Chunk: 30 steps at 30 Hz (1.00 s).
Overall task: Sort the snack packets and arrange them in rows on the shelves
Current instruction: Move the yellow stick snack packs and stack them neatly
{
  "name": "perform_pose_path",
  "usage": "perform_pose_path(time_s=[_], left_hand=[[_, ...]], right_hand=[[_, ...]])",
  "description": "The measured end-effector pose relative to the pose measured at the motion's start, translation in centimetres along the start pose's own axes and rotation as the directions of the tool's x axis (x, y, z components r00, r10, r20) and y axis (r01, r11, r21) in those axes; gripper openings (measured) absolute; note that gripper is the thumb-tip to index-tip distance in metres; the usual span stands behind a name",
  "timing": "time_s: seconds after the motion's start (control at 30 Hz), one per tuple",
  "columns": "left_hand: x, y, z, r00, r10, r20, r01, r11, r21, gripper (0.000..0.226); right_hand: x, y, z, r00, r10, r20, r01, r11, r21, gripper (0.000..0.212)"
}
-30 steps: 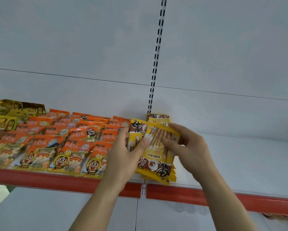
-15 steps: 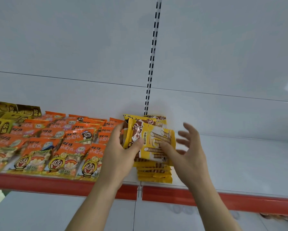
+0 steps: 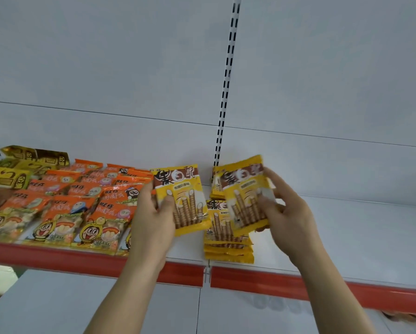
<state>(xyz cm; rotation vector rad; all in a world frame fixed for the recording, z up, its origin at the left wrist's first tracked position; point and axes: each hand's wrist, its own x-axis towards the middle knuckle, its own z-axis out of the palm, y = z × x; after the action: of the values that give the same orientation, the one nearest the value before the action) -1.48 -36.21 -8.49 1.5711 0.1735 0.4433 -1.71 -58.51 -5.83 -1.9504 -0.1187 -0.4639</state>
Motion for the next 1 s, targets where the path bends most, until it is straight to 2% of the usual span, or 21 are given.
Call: perform_pose_path(time_s=[0.07, 0.27, 0.37, 0.43, 0.6, 0.73, 0.83, 0.93, 1.0], left_hand=[[0.3, -0.3, -0.6, 0.998, -0.049, -0.029, 0.048, 0.999, -0.017, 0.043], [0.3, -0.9, -0.6, 0.998, -0.054, 0.009, 0.054, 0.998, 0.013, 0.051], [0.0, -0.9, -0.5, 0.997, -0.080, 0.017, 0.080, 0.996, 0.026, 0.051], [-0.2, -0.8, -0.4, 0.996, -0.083, 0.028, 0.082, 0.996, 0.038, 0.051], [-0.8, -0.3, 0.5, 0.991, -0.084, 0.108, 0.077, 0.995, 0.069, 0.056], [-1.0, 0.4, 1.1, 0.990, -0.040, 0.133, 0.031, 0.997, 0.073, 0.052], [-0.9, 1.2, 2.0, 0.985, -0.031, 0.167, 0.021, 0.998, 0.063, 0.036], [-0.8, 2.3, 3.3, 0.977, 0.030, 0.209, -0.064, 0.986, 0.157, 0.030], [-0.6, 2.6, 3.8, 0.961, 0.091, 0.261, -0.170, 0.939, 0.298, 0.030]], right_hand=[[0.0, 0.4, 0.4, 0.998, 0.065, -0.026, -0.066, 0.998, -0.011, 0.049], [-0.8, 0.9, 4.3, 0.999, 0.038, -0.033, -0.045, 0.969, -0.243, 0.032], [-1.3, 1.6, 5.2, 1.000, -0.021, 0.022, 0.029, 0.876, -0.482, 0.031], [-1.5, 1.9, 5.1, 0.999, -0.005, 0.039, 0.026, 0.832, -0.555, 0.028], [-1.3, 2.5, 4.5, 0.998, -0.004, 0.055, 0.032, 0.856, -0.516, 0.026], [-1.4, 1.5, 3.8, 0.992, -0.089, -0.085, 0.053, 0.932, -0.358, 0.034], [-1.5, 0.1, 3.6, 0.994, -0.113, 0.014, 0.112, 0.953, -0.283, 0.039], [-1.0, -0.4, 3.5, 0.996, -0.066, 0.068, 0.079, 0.970, -0.230, 0.035], [-0.3, -0.3, 3.1, 0.999, -0.031, 0.039, 0.039, 0.972, -0.231, 0.033]])
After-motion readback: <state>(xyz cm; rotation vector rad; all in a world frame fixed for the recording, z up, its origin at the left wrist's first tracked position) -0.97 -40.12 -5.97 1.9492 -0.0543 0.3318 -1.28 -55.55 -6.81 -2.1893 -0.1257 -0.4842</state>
